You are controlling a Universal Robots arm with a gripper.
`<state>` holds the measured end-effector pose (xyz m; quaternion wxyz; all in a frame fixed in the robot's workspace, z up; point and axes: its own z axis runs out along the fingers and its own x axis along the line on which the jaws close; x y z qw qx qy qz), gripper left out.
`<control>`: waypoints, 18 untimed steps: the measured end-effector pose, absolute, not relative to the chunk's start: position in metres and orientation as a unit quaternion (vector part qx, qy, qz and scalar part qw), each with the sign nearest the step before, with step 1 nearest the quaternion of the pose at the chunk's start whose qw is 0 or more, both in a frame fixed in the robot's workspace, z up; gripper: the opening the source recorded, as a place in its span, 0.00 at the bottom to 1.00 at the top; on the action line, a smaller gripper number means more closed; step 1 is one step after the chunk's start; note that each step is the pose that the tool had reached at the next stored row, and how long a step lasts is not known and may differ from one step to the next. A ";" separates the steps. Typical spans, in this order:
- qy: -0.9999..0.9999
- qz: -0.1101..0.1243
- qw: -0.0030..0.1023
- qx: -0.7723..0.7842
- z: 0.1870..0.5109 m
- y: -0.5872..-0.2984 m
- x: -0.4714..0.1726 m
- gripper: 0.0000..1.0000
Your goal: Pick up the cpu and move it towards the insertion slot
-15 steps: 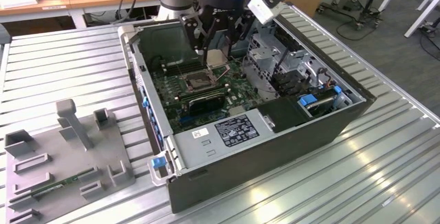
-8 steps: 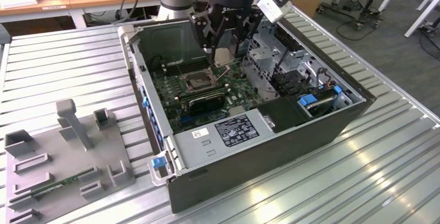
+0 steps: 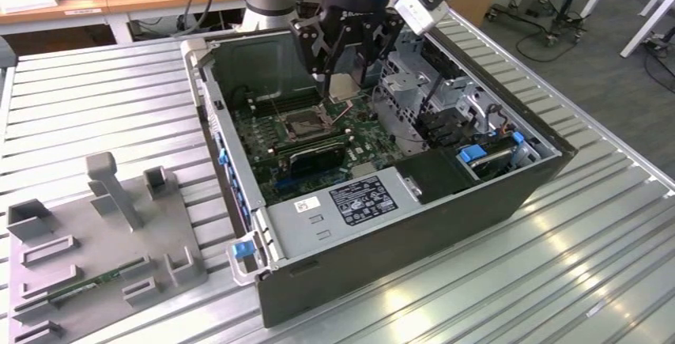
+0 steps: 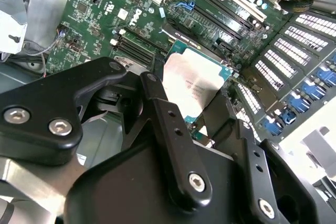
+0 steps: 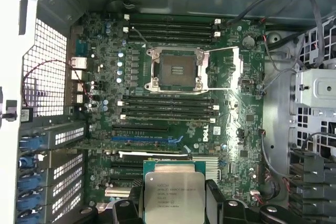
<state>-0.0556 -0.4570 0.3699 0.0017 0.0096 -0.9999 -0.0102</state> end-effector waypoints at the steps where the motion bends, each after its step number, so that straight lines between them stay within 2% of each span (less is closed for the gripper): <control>1: -1.000 -0.010 0.002 0.010 0.370 -0.456 -0.056 0.55; 18: -1.000 -0.010 0.002 0.010 0.365 -0.428 -0.056 0.55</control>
